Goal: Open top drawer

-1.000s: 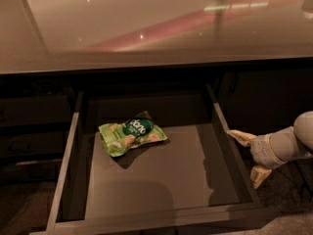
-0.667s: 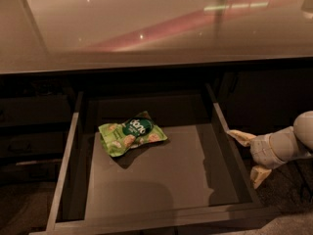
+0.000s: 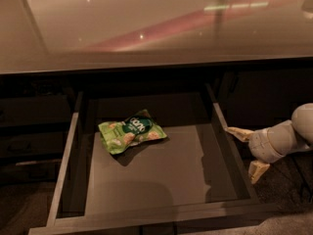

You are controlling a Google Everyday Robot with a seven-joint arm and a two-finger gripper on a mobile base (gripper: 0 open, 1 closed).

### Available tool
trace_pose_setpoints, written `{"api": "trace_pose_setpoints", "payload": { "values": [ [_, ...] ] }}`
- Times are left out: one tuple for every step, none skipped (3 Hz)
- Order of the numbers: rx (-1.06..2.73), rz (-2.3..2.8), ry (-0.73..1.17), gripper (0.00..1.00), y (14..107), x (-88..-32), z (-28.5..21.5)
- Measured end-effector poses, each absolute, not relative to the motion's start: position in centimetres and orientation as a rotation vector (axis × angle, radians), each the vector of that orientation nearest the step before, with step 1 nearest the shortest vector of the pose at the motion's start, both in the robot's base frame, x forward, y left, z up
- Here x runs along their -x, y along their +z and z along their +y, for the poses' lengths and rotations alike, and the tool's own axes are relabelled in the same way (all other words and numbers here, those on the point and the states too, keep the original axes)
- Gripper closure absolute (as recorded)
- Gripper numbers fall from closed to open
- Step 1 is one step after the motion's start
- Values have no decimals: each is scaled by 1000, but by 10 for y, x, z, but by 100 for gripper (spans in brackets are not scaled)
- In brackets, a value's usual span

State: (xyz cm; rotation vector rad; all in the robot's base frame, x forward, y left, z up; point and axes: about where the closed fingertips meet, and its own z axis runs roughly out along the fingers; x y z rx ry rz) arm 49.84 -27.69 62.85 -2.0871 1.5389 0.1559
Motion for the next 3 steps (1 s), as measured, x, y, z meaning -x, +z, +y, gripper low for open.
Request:
{"api": "trace_pose_setpoints", "payload": {
  "values": [
    [2087,1539,156,0,629,-498,-279],
    [2093,1527,130,0,641,-497,-274],
    [2092,1527,130,0,641,-497,-274]
  ]
}}
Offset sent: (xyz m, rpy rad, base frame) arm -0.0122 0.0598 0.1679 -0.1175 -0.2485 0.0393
